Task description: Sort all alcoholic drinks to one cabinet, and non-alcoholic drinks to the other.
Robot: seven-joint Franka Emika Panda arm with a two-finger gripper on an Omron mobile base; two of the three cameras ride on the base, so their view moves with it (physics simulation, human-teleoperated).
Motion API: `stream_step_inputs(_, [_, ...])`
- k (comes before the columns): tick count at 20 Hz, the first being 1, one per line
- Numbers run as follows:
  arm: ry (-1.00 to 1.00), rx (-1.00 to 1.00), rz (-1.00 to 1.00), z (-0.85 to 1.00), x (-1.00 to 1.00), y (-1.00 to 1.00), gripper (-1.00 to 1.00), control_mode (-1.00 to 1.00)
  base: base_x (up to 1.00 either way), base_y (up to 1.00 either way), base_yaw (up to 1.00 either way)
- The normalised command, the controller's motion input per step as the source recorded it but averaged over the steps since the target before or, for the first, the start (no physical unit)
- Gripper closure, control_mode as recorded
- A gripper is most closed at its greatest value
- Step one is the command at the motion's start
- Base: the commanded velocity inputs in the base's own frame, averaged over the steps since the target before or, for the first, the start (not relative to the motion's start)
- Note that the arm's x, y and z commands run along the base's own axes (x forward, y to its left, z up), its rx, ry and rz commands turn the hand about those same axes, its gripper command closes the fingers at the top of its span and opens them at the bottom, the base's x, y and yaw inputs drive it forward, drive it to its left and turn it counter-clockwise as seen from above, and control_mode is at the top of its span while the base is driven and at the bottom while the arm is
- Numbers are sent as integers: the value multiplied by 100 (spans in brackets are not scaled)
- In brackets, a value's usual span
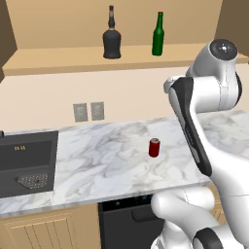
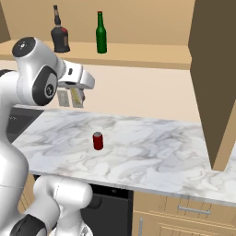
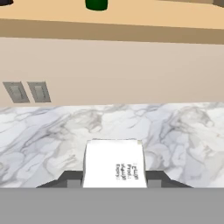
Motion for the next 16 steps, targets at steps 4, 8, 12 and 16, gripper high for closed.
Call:
stream_step_inputs(4, [0, 0, 0, 13, -2, 0, 100, -100, 0, 0, 0])
stream_step_inputs(8, [0, 0, 0, 5, -2, 0, 100, 100, -1, 0, 0])
stream_step_inputs(12, [0, 0, 0, 0, 0, 0, 100, 100, -12, 0, 0])
stream_step_inputs(16, [0, 0, 0, 0, 0, 0, 100, 100, -31, 0, 0])
